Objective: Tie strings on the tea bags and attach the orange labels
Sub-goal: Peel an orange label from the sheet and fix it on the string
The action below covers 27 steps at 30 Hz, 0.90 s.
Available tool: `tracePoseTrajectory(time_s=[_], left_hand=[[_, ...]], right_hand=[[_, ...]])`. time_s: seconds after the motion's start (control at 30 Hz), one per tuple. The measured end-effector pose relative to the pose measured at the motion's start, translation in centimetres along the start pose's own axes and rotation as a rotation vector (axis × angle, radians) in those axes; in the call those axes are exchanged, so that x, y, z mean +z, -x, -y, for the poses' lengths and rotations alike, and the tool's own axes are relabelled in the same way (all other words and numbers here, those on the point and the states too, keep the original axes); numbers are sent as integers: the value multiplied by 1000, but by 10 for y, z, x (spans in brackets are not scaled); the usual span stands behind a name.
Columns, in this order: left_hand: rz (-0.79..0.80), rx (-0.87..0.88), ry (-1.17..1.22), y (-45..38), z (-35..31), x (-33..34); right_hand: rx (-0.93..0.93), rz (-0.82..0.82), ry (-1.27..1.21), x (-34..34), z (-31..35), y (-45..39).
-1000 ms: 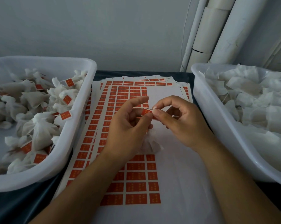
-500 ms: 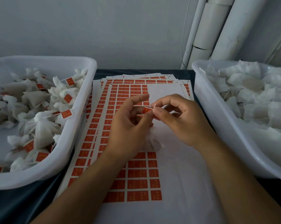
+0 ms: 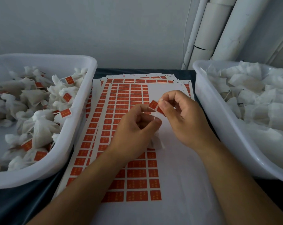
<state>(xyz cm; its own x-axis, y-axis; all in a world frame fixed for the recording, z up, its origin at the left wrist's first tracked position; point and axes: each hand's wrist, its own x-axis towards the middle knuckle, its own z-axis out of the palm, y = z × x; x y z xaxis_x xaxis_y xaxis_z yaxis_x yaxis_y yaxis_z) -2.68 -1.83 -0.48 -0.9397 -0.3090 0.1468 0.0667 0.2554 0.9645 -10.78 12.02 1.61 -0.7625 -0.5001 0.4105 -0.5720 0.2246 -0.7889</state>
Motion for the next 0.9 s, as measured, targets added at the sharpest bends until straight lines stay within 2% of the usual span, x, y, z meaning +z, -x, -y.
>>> tracePoseTrajectory(time_s=[0.1, 0.27, 0.5, 0.73, 0.9], left_hand=[[35, -3, -32, 0, 0, 3], [0, 97, -63, 5, 1, 6], [-52, 148, -257, 10, -1, 12], [-360, 294, -413, 10, -10, 9], [-471, 392, -496, 6, -9, 9]], right_hand=[[1, -55, -3, 0, -1, -1], [-14, -138, -101, 0, 2, -1], [-11, -255, -188, 4, 4, 0], [27, -266, -205, 6, 5, -1], [21, -228, -193, 6, 6, -1]])
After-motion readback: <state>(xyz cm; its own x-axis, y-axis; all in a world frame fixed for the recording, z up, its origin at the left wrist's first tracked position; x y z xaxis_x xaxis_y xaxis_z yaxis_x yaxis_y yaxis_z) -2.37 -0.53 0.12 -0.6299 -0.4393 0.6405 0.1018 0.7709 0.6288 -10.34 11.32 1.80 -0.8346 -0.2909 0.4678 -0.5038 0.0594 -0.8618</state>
